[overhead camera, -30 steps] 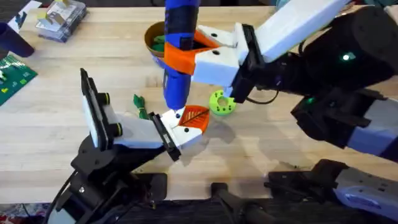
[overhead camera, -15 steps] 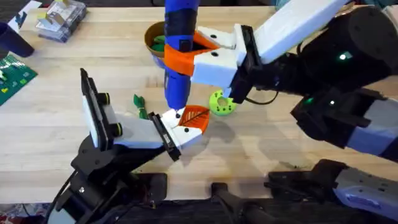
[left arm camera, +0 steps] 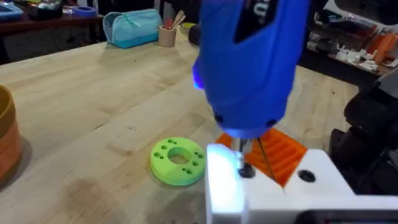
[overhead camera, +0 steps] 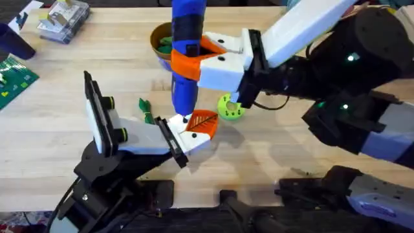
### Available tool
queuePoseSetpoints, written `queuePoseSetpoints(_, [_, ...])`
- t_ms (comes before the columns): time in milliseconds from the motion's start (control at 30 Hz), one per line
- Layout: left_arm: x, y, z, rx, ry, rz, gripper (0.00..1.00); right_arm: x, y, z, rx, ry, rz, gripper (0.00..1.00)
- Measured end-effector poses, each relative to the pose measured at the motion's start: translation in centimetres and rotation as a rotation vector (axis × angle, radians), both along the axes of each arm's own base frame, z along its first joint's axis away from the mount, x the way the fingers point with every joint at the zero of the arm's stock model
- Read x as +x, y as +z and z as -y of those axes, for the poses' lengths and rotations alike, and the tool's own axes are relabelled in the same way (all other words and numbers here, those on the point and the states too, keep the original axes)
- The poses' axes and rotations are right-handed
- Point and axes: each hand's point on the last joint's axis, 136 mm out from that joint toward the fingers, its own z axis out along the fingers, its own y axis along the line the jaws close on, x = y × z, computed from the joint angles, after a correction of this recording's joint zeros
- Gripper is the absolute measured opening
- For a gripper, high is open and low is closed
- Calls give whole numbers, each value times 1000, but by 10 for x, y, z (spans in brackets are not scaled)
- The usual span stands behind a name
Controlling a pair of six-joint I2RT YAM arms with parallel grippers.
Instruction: Pick up the gripper from the table and insert it into the empty holder that is missing its gripper. Then pick up a screw, insert it into the mounting hole, and use the screwdriver to tighten it. Finally, clean up the table by picking up the vegetable and placing it into the bucket.
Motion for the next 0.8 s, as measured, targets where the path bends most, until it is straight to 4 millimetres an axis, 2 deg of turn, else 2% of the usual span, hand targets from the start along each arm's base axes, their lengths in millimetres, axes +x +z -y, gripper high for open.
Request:
queuePoseSetpoints(267, [0,0,0,-1,0,-4,12,3,-5,0,-18,-12,-16,84])
queuePoseSetpoints(533, [0,0,0,-1,1,-3,12,-1,10,2,32,-8,42,84])
queuePoseSetpoints(800, [0,0,0,0,0,-2,12,-1,9,2,28,-8,37,85])
